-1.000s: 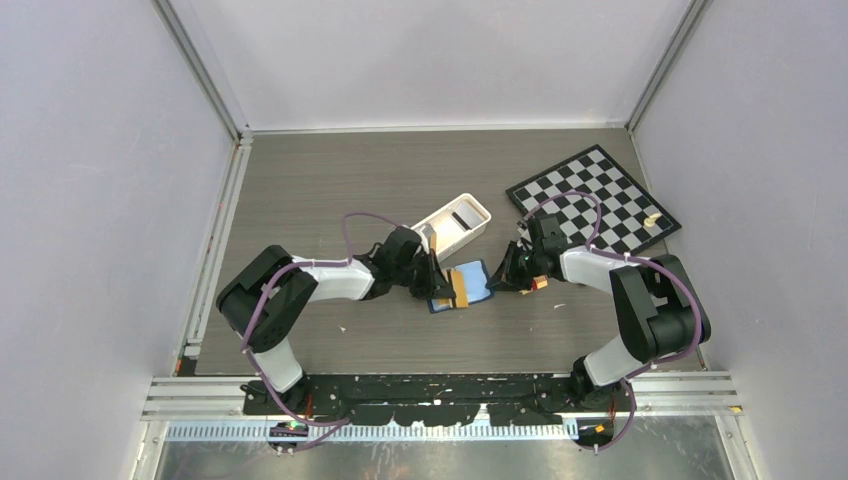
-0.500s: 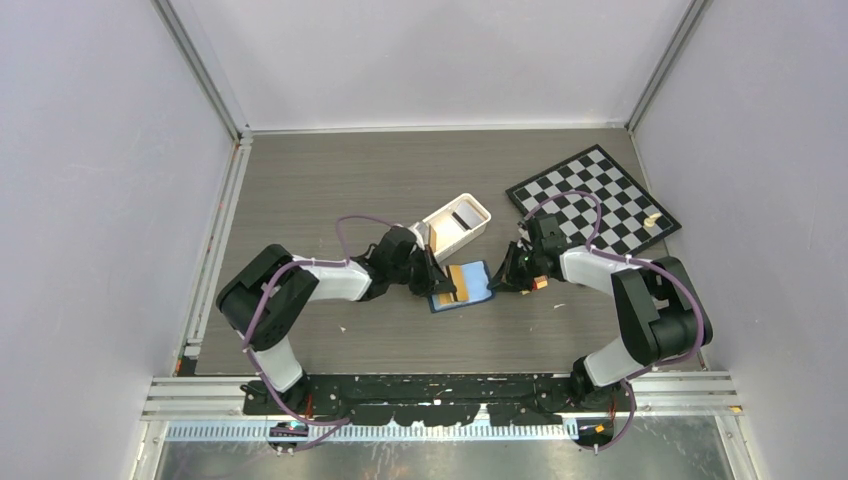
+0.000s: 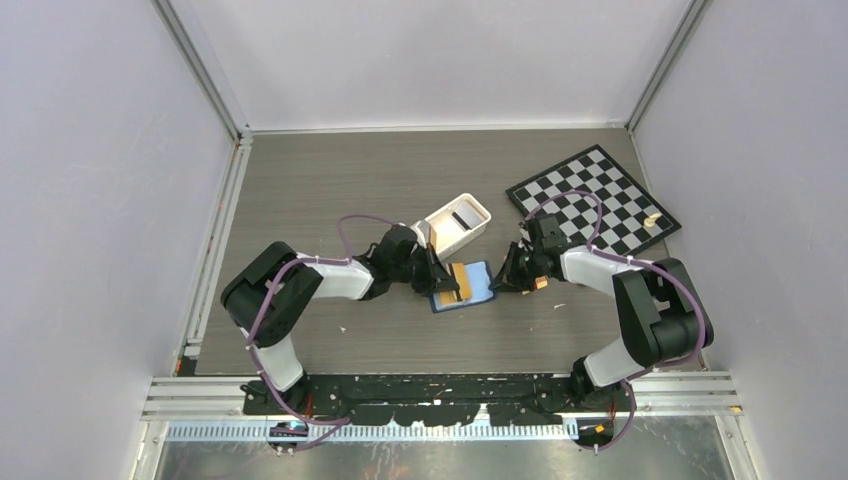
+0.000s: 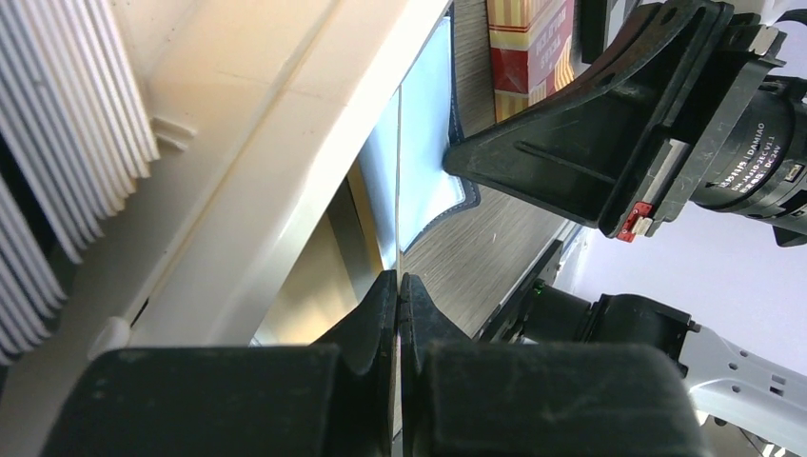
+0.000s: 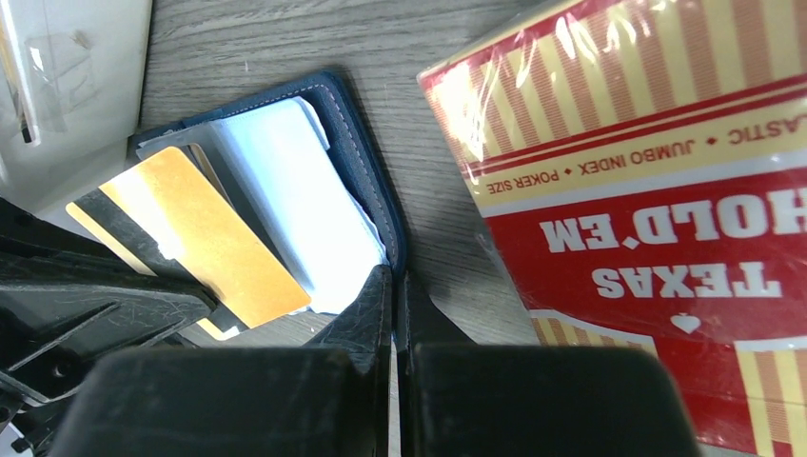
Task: Put the credit cards into the card holder
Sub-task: Insert the credit card into the card holder.
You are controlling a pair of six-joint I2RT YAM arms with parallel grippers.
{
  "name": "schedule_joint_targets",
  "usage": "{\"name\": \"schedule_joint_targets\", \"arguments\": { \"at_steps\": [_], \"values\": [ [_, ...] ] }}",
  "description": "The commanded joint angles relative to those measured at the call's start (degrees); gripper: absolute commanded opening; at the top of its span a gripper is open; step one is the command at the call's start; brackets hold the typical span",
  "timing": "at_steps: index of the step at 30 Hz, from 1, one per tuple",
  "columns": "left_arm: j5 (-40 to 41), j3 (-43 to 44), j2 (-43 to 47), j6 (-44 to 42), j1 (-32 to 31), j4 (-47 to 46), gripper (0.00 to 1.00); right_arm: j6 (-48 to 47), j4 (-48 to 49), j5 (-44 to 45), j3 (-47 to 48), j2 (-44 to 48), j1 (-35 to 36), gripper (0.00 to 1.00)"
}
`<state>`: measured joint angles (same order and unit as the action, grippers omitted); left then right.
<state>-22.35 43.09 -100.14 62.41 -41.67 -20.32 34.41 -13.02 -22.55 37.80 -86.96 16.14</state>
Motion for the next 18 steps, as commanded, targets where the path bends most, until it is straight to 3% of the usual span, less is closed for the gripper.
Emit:
{"name": "schedule_joint_targets", "arguments": {
  "at_steps": [1, 7, 11, 13, 18],
  "values": [
    [0.9, -0.1, -2.4, -0.5, 0.8, 6.2, 0.0, -1.0, -4.3, 6.2, -0.2, 1.5, 0.1, 0.0],
    [3.5, -0.5, 0.4, -4.5, -0.6, 9.8, 0.0, -0.8, -7.4, 7.7, -0.1, 3.5, 0.1, 0.01],
    [6.7, -4.1, 4.4, -6.4, -2.8, 5.8, 0.0, -0.3, -9.3, 6.8, -0.6, 5.0, 0.2, 0.01],
    [8.5, -3.3, 5.7, -9.3, -3.1, 9.2, 0.0, 0.1, -9.8, 6.9, -1.4, 6.6, 0.3, 0.01],
    [13.1, -1.7, 7.7, -16.2, -3.1, 12.0, 0.0, 4.0, -5.2, 7.3, -3.9, 9.7, 1.7, 0.01]
  ]
}}
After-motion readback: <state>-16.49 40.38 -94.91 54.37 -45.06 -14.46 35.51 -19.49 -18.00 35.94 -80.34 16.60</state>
